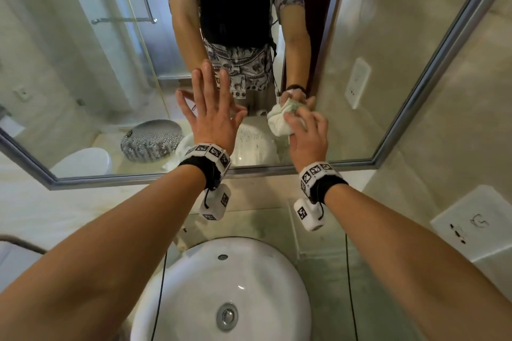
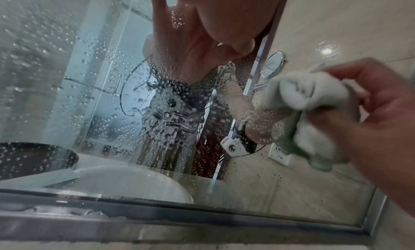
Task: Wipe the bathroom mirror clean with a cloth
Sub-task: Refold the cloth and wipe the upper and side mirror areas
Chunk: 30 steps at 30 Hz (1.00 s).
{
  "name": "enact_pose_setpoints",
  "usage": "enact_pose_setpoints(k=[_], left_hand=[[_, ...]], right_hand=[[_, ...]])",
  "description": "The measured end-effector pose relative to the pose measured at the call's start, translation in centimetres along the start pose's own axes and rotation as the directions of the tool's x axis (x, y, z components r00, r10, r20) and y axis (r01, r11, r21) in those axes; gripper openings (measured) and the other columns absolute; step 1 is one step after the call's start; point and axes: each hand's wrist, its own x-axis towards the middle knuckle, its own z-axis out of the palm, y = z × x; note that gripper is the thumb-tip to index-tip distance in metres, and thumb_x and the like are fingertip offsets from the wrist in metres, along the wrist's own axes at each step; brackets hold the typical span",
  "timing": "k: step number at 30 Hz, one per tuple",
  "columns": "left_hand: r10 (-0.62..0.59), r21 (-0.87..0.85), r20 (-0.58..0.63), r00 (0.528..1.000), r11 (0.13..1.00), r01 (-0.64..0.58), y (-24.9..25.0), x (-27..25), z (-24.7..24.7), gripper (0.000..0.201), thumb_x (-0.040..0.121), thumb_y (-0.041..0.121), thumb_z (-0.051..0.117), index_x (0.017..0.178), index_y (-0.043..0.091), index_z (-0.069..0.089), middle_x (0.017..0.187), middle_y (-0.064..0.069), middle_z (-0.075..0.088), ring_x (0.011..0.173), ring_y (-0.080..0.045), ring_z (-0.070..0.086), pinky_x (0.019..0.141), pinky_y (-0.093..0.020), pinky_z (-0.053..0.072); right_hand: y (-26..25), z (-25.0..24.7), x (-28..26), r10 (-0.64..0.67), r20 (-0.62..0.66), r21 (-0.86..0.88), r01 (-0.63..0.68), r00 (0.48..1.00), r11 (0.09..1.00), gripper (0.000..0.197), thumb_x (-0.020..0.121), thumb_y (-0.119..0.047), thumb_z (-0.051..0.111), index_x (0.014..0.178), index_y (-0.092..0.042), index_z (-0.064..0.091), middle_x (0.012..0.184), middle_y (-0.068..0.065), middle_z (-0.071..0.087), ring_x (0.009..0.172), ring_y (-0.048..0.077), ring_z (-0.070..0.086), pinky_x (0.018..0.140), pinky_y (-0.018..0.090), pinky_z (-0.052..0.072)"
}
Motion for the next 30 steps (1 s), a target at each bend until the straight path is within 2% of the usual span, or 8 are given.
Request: enact_pose_setpoints(k=[3,5,12,15,18,19,25,30], left_hand=[[0.007,0.0,-0.024,1.0,1.0,-0.007,0.0,0.0,0.1,0.09,0.092,0.064,0.045,0.158,0.018,0.004,0.164,-0.017,0.005,0.151,-0.036,0.004,0.114,-0.069,0.008],[0.011,-0.001,-0.03,0.999,1.0,-0.011,-0.1,0.0,0.4,0.088,0.093,0.063,0.044,0.159,0.019,0.005,0.164,-0.018,0.006,0.151,-0.036,0.004,0.114,-0.069,0.008],[0.009,0.009,-0.032,0.999,1.0,-0.008,0.0,-0.1,0.3,0.087,0.094,0.064,0.041,0.158,0.019,0.004,0.164,-0.018,0.005,0.151,-0.037,0.004,0.115,-0.068,0.005],[-0.005,0.015,-0.01,1.0,1.0,0.005,0.2,-0.1,-0.4,0.09,0.093,0.062,0.045,0.158,0.019,0.0,0.164,-0.018,0.003,0.151,-0.036,0.002,0.116,-0.067,0.005],[-0.016,0.024,0.01,1.0,1.0,0.015,0.5,-0.3,-1.2,0.089,0.094,0.061,0.045,0.158,0.019,-0.001,0.165,-0.016,0.003,0.152,-0.035,0.002,0.116,-0.066,0.007],[-0.014,0.024,0.014,1.0,1.0,0.014,0.4,-0.4,-1.5,0.088,0.094,0.061,0.044,0.158,0.02,0.0,0.165,-0.016,0.003,0.152,-0.034,0.002,0.117,-0.065,0.008],[-0.021,0.029,0.06,0.998,0.999,0.02,-0.8,-1.1,-3.2,0.084,0.095,0.058,0.041,0.159,0.018,0.004,0.165,-0.012,-0.002,0.152,-0.033,-0.002,0.118,-0.061,0.011],[-0.11,0.032,0.037,0.993,0.993,0.109,-2.4,-0.8,-3.1,0.088,0.095,0.058,0.045,0.158,0.016,0.001,0.165,-0.013,-0.002,0.152,-0.033,-0.002,0.12,-0.059,0.01]], right_hand=[[0.7,0.9,-2.4,-0.073,0.153,0.028,0.07,0.986,0.997,0.038,0.077,-0.015,0.069,0.114,-0.026,0.068,0.13,-0.004,0.043,0.111,0.034,0.052,0.089,0.049,0.053],[1.8,2.0,-4.8,-0.212,0.26,-0.002,0.22,0.942,0.975,0.044,0.072,-0.002,0.07,0.11,-0.023,0.07,0.126,-0.004,0.054,0.106,0.033,0.054,0.081,0.05,0.056],[3.3,2.8,-6.4,-0.22,0.453,-0.067,0.279,0.864,0.958,0.05,0.068,0.007,0.068,0.11,-0.022,0.07,0.12,-0.003,0.065,0.104,0.031,0.057,0.073,0.042,0.056],[2.9,1.8,-5.9,-0.185,0.609,-0.041,0.264,0.771,0.964,0.053,0.065,0.008,0.072,0.108,-0.022,0.071,0.119,-0.002,0.066,0.102,0.031,0.06,0.073,0.044,0.056],[2.3,0.3,-4.8,-0.107,0.767,-0.057,0.234,0.632,0.971,0.049,0.08,-0.006,0.068,0.122,-0.029,0.062,0.132,-0.009,0.057,0.113,0.025,0.055,0.088,0.04,0.051],[2.3,-0.2,-4.6,-0.094,0.781,-0.055,0.217,0.618,0.975,0.048,0.083,-0.009,0.065,0.126,-0.03,0.059,0.135,-0.009,0.054,0.116,0.024,0.053,0.091,0.039,0.049],[1.5,-3.6,-2.5,-0.095,0.447,0.154,0.028,0.89,0.988,0.045,0.084,-0.004,0.058,0.125,-0.021,0.059,0.131,-0.005,0.052,0.116,0.021,0.047,0.089,0.033,0.046],[0.3,-4.5,1.8,0.023,0.119,0.21,-0.047,0.993,0.977,0.043,0.086,-0.012,0.059,0.128,-0.016,0.056,0.128,0.004,0.05,0.115,0.024,0.042,0.091,0.031,0.041]])
